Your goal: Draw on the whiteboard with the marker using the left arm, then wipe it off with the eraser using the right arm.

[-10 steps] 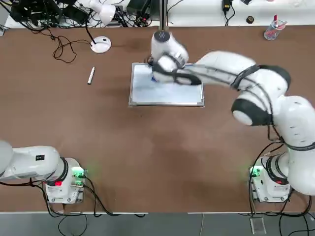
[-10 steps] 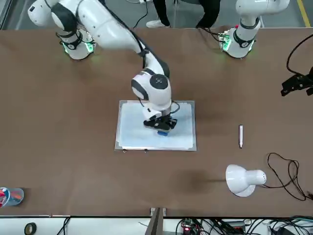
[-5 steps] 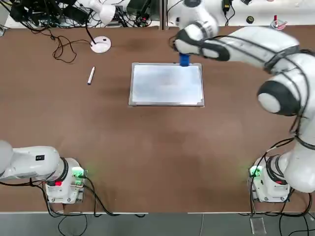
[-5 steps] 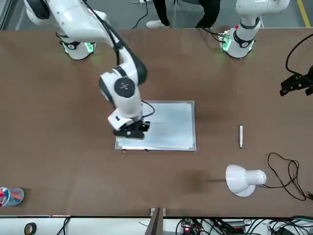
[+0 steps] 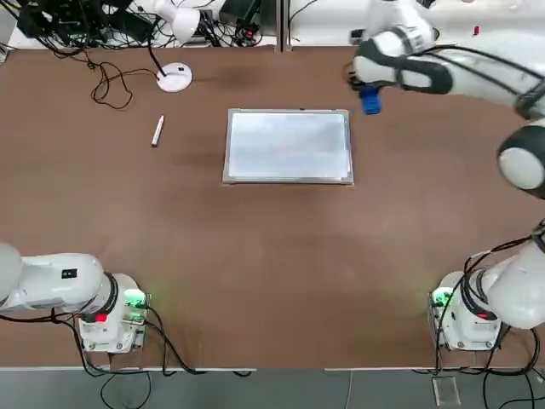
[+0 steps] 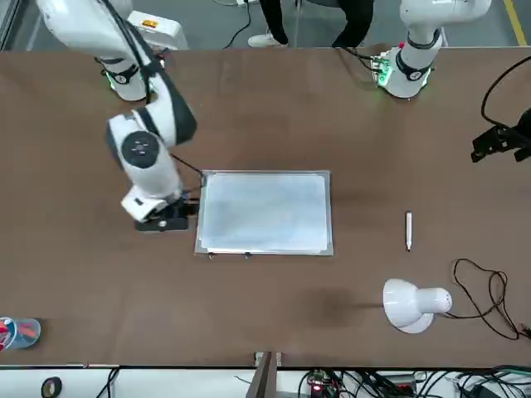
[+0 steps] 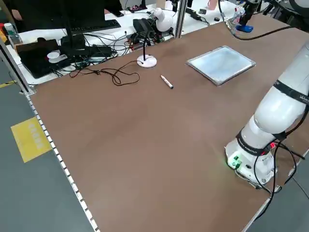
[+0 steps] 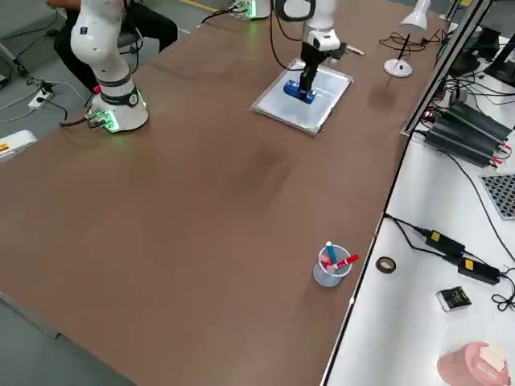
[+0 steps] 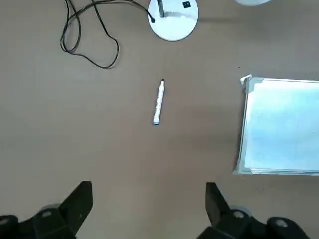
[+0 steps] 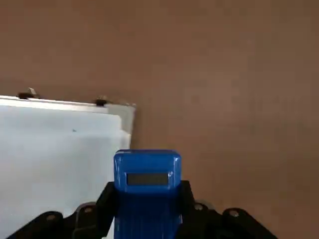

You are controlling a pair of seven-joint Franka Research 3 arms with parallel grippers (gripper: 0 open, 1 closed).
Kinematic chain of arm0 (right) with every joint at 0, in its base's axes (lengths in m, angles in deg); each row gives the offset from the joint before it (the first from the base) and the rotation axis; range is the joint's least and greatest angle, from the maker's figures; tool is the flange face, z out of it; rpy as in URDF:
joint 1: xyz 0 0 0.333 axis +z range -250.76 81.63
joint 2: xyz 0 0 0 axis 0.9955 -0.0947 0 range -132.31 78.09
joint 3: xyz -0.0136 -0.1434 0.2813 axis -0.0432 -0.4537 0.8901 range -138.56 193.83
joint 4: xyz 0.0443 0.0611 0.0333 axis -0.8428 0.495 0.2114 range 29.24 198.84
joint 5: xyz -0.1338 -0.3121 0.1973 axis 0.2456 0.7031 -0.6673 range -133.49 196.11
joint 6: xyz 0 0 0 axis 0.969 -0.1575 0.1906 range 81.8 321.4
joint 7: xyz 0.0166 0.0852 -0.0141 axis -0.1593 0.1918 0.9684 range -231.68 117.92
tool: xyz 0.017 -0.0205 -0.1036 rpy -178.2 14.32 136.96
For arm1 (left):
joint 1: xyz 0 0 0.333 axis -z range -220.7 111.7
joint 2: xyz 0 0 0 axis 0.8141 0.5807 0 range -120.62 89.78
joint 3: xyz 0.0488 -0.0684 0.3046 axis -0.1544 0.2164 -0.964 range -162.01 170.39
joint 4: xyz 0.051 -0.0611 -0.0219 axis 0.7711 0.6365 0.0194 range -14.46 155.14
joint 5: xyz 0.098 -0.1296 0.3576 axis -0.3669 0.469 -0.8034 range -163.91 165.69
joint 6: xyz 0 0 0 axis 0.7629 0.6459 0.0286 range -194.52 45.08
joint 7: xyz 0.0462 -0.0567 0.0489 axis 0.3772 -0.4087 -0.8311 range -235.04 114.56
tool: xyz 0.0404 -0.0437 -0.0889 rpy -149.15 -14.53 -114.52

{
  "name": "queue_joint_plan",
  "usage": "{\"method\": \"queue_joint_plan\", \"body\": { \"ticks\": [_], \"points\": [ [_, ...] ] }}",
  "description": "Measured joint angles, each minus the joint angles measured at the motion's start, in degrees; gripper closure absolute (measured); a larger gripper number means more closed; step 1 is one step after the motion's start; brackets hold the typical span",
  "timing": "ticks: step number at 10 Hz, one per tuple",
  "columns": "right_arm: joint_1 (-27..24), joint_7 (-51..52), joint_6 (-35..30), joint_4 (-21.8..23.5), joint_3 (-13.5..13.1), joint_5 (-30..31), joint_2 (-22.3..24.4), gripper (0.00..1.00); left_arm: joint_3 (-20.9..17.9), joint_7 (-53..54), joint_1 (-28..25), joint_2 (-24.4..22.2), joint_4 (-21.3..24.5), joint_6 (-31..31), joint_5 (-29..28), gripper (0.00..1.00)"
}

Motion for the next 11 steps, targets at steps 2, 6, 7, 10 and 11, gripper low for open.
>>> {"method": "queue_joint_plan", "body": {
  "ticks": [2,6,7,10,11],
  "points": [
    [-4.8,6.4,0.2,4.9,0.0,3.1,3.9,0.45,0.3,0.0,0.0,-0.1,0.0,0.0,0.0,0.00],
    [-14.8,15.8,6.0,13.0,0.0,6.3,8.9,0.45,0.6,0.0,0.0,-0.1,0.0,0.0,0.0,0.00],
    [-17.3,16.1,9.4,15.2,0.0,6.7,9.3,0.45,0.6,0.0,0.0,-0.1,0.0,0.0,0.0,0.00],
    [-24.8,16.5,20.4,21.4,0.1,7.1,9.3,0.45,0.6,0.0,0.0,-0.1,0.1,0.0,0.0,0.00],
    [-27.0,16.6,22.9,22.9,0.1,7.1,9.2,0.45,0.6,0.0,0.0,-0.1,0.1,0.0,0.0,0.00]
  ]
}}
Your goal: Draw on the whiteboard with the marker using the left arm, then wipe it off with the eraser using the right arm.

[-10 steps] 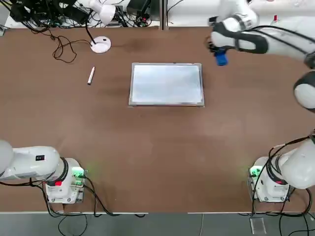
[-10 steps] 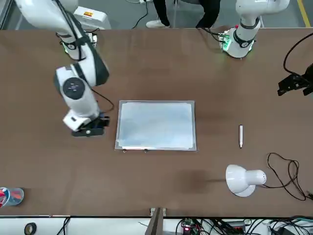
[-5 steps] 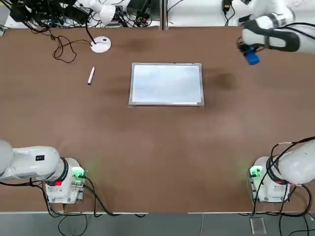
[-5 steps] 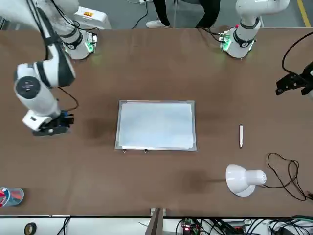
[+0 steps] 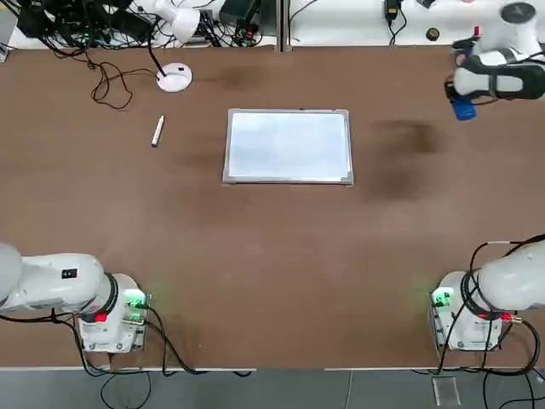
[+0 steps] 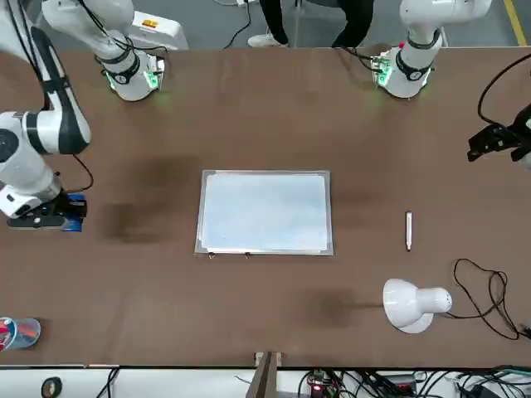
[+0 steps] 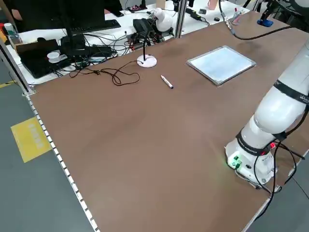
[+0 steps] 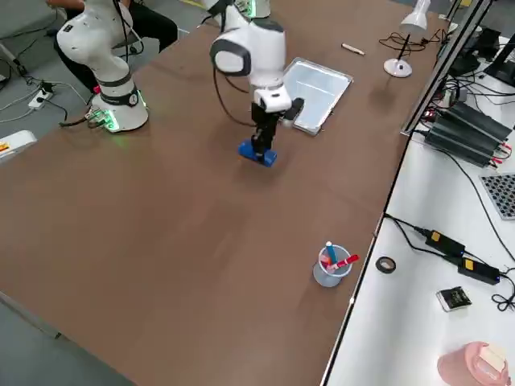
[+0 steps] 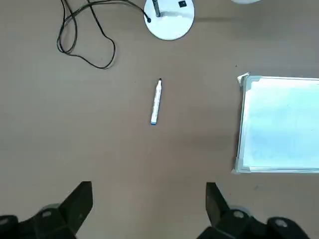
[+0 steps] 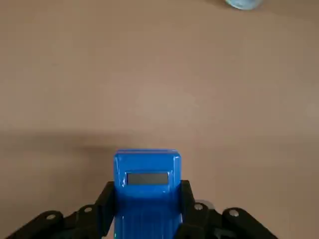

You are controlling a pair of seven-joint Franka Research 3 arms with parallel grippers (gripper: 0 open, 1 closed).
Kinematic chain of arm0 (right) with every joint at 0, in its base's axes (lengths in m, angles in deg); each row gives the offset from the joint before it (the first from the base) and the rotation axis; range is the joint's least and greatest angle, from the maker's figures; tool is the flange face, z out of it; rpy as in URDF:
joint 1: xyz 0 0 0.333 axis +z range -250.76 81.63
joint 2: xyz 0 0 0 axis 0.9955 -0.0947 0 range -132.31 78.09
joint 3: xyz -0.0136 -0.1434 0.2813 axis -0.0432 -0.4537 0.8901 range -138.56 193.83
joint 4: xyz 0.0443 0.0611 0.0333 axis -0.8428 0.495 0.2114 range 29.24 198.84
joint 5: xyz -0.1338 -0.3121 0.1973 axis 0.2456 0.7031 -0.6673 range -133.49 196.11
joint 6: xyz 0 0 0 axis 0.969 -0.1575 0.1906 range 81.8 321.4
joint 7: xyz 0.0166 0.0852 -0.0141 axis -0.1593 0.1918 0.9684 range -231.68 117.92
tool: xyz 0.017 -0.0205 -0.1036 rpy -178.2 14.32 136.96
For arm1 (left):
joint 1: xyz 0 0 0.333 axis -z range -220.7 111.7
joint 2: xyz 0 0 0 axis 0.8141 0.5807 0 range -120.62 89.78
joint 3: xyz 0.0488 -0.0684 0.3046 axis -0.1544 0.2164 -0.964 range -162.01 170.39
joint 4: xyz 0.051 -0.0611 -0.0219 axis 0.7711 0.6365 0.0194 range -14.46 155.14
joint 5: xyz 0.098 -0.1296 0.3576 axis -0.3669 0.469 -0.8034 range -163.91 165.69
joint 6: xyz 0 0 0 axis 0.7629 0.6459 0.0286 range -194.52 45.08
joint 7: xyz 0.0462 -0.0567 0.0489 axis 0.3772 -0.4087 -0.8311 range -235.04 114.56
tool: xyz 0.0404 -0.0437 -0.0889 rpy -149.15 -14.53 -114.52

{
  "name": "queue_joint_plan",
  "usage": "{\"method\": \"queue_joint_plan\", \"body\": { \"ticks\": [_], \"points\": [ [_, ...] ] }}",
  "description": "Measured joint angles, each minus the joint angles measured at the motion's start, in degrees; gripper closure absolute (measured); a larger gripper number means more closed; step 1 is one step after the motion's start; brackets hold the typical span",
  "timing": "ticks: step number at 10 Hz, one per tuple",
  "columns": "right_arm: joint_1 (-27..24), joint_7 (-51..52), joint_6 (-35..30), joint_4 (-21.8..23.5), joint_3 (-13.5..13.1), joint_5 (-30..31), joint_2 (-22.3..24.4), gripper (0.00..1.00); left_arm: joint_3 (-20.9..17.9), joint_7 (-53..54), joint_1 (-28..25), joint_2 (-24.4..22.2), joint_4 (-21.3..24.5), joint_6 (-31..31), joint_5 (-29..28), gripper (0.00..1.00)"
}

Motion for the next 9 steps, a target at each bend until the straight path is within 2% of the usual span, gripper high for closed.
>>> {"method": "queue_joint_plan", "body": {
  "ticks": [3,7,9],
  "points": [
    [-3.8,-0.2,6.8,3.2,0.1,0.0,-1.1,0.45,0.0,0.0,0.0,0.3,0.0,0.0,0.0,0.00],
    [-4.0,-3.1,19.1,6.9,0.3,-0.1,-6.7,0.45,0.0,0.0,0.0,0.5,0.0,0.0,0.0,0.00],
    [-4.1,-3.5,21.3,7.0,0.4,-0.1,-8.9,0.45,0.0,0.0,0.0,0.6,0.0,-0.1,0.0,0.00]
  ]
}}
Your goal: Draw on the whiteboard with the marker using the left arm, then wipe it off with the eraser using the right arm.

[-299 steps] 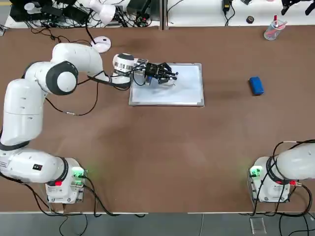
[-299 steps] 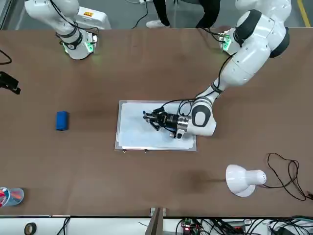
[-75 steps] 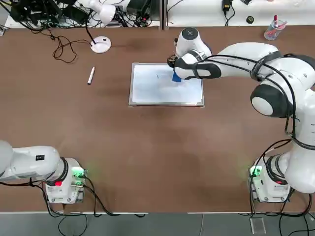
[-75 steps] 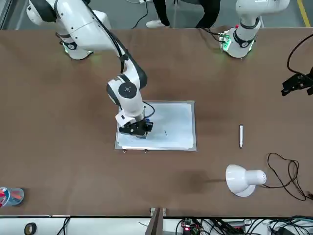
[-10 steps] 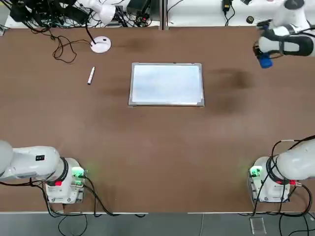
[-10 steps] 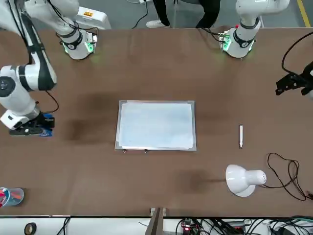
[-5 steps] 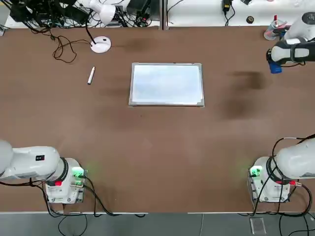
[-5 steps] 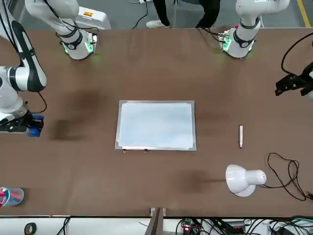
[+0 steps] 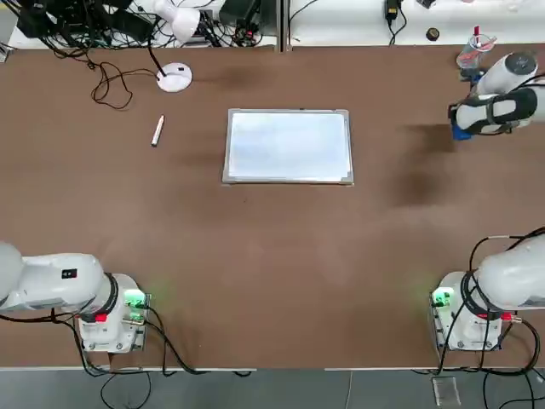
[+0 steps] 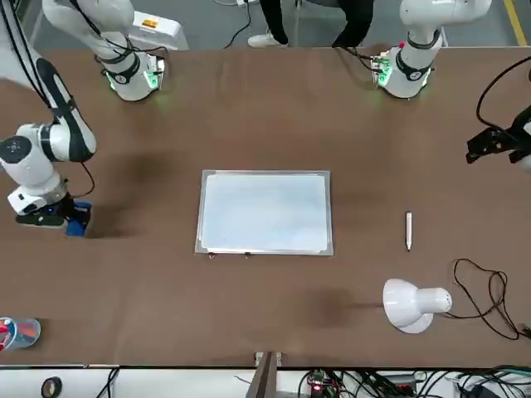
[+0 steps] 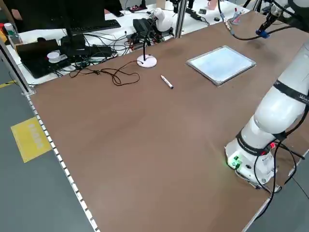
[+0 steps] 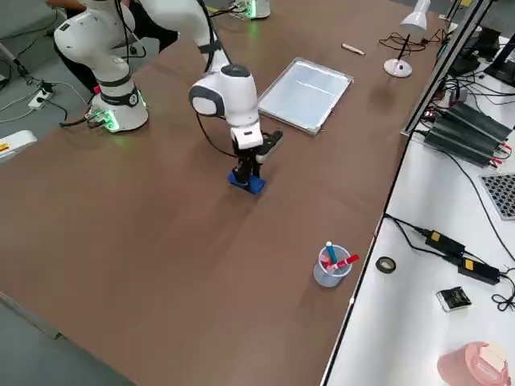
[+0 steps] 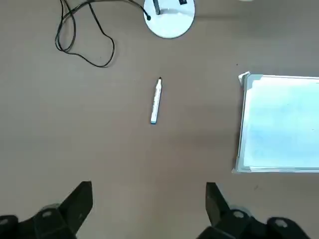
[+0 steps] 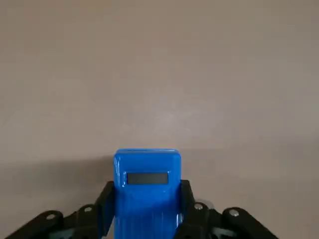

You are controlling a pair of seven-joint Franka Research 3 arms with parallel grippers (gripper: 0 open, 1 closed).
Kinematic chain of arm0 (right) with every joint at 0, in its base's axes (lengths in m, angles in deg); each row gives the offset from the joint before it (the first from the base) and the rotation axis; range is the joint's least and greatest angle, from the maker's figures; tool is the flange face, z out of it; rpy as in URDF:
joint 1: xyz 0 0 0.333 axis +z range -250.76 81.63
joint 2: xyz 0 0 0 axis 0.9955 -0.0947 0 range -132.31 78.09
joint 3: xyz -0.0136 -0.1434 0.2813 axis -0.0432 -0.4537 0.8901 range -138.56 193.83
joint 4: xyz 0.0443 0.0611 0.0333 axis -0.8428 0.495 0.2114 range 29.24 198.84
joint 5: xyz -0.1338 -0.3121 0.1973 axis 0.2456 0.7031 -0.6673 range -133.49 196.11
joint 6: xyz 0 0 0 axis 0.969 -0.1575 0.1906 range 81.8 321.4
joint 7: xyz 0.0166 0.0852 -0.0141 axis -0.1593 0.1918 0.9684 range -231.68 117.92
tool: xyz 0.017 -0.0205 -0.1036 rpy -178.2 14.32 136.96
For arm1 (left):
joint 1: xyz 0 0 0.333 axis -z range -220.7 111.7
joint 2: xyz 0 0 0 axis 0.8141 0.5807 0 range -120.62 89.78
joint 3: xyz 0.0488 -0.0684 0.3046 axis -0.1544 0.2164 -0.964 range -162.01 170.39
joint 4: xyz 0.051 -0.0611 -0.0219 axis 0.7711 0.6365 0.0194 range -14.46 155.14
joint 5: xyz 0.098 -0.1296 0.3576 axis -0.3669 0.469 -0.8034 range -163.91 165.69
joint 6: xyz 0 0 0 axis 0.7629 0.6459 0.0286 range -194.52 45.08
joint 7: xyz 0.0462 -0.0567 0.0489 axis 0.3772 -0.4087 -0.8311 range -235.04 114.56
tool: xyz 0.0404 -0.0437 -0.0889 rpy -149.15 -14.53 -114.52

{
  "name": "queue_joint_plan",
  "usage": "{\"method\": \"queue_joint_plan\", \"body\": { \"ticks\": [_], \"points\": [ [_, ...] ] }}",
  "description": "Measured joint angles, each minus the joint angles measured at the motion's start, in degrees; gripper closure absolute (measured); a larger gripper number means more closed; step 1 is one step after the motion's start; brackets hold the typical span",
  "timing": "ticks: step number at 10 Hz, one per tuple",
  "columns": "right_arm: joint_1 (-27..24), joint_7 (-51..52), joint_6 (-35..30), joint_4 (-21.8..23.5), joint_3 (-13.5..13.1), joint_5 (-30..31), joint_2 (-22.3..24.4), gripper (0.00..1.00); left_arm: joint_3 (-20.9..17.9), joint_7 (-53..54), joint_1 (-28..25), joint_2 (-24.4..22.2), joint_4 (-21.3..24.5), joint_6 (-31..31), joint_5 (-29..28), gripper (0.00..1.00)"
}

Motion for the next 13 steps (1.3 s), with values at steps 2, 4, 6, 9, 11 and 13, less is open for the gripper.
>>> {"method": "queue_joint_plan", "body": {
  "ticks": [2,4,6,9,11,13],
  "points": [
    [0.0,-0.1,1.0,0.0,0.0,0.0,-0.9,0.45,0.0,0.0,-0.1,0.0,0.0,0.0,-0.1,0.00],
    [0.0,-0.4,1.3,0.0,0.0,0.0,-1.1,0.45,0.0,0.0,-0.1,0.0,0.0,0.0,-0.9,0.00],
    [0.0,-1.4,1.4,0.0,0.0,0.0,-1.1,0.45,0.0,0.0,-0.1,0.0,0.0,0.0,-1.1,0.00],
    [0.0,-2.6,1.4,0.0,0.1,0.0,-1.2,0.35,0.1,0.0,0.0,0.0,0.0,0.0,-1.2,0.00],
    [0.0,-2.9,1.4,0.0,0.1,0.0,-1.4,0.29,0.8,0.0,0.0,0.0,0.1,0.0,-2.3,0.00],
    [0.0,-3.0,1.6,0.0,0.2,0.0,-1.5,0.18,2.7,0.0,0.0,0.0,0.1,0.0,-5.1,0.00]
  ]
}}
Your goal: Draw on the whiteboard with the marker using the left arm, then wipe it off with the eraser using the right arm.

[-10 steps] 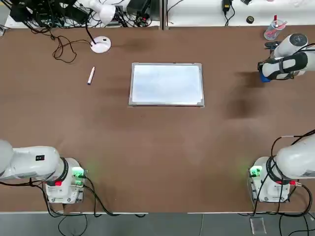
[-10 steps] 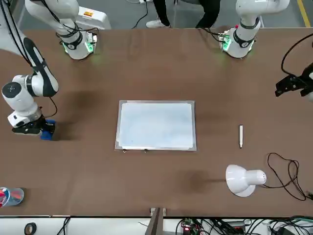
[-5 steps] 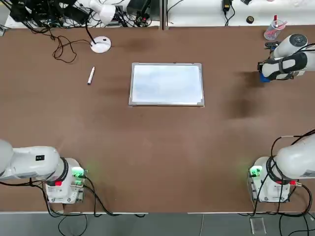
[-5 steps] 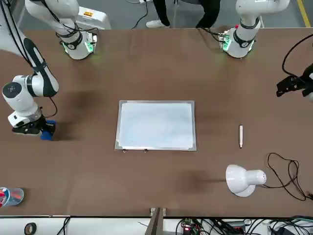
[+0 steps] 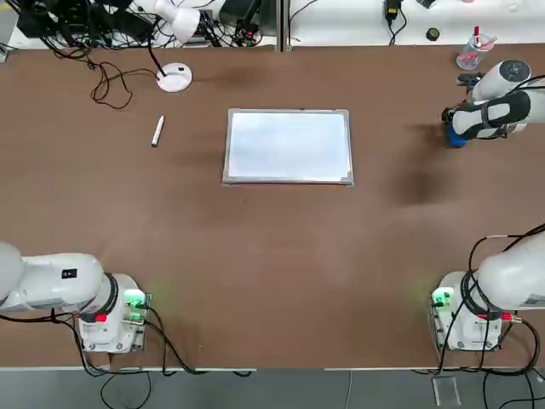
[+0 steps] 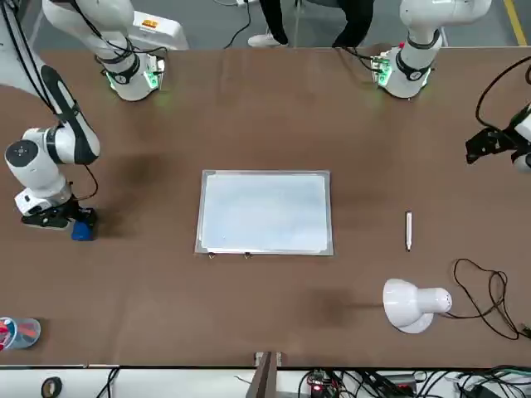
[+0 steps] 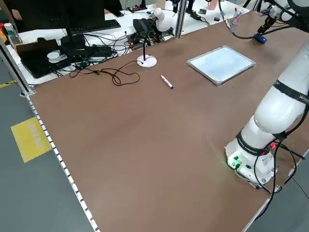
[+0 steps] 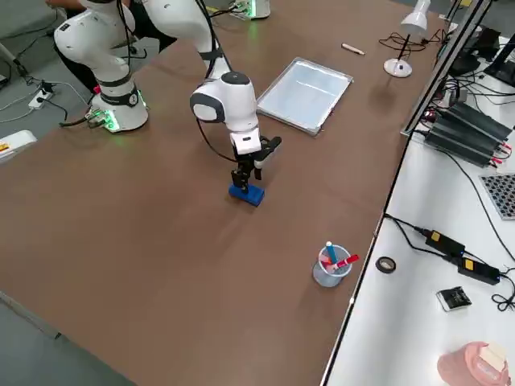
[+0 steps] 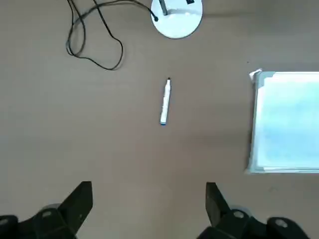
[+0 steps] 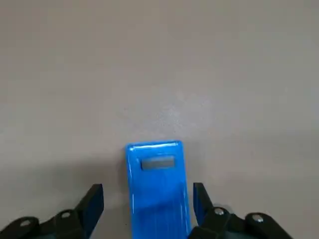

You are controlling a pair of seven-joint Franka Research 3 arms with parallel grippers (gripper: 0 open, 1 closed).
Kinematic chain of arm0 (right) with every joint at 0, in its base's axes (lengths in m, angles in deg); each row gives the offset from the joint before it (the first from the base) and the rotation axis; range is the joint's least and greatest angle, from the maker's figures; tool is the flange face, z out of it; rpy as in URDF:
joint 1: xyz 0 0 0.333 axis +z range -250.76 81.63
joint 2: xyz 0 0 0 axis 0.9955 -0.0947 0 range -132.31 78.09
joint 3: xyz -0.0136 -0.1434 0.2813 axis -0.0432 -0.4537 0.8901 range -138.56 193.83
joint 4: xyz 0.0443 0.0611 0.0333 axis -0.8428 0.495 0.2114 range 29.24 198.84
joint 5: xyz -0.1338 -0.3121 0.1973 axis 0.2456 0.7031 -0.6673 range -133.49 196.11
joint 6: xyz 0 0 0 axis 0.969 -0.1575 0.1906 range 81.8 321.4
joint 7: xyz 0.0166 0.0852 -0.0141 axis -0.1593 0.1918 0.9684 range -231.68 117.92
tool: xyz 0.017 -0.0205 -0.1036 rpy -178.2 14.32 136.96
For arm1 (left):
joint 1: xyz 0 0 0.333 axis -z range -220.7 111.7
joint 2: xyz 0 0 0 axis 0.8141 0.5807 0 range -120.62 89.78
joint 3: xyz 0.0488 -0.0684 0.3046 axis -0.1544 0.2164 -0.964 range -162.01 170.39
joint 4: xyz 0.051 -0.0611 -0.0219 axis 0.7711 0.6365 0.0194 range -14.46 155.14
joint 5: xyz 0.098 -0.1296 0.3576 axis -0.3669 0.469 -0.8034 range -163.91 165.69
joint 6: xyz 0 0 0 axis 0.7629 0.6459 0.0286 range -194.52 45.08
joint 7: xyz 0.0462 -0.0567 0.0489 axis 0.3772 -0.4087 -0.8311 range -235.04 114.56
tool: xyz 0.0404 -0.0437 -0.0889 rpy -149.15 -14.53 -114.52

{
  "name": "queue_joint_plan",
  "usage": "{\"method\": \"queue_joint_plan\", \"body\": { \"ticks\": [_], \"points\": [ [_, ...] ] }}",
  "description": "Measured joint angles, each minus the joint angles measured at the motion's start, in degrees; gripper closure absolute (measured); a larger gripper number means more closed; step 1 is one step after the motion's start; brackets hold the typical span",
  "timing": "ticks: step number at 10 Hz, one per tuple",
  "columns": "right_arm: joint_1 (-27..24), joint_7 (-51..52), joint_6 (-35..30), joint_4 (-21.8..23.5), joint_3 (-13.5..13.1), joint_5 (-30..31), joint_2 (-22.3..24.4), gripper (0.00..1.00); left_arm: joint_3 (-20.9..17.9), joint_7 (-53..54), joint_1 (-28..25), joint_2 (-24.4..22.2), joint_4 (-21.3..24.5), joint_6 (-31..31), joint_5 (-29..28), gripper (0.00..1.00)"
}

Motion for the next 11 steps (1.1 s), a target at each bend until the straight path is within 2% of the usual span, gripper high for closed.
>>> {"method": "queue_joint_plan", "body": {
  "ticks": [2,3,4,6,8,11],
  "points": [
    [0.0,-1.2,0.0,0.0,0.1,0.0,0.0,0.16,1.2,0.0,0.0,-0.1,0.0,0.0,-0.9,0.00],
    [0.1,-2.0,0.0,-0.1,0.3,0.0,0.0,0.05,1.4,0.0,0.0,-0.2,0.0,0.0,-0.9,0.00],
    [0.3,-2.7,-0.5,-0.4,0.5,0.0,0.0,0.03,1.4,0.0,0.0,-0.4,0.1,0.0,-0.9,0.00],
    [1.7,-4.9,-6.4,-3.3,0.9,0.0,0.3,0.00,1.4,0.1,-0.2,-0.9,0.2,0.0,-0.8,0.00],
    [5.5,-10.0,-19.8,-11.3,1.2,0.0,1.4,0.00,1.3,0.2,-1.0,-1.3,0.2,0.0,0.2,0.00],
    [11.9,-14.1,-42.8,-28.8,1.5,0.0,2.9,0.00,1.1,2.1,-2.4,-1.6,-0.1,0.0,0.9,0.00]
  ]
}}
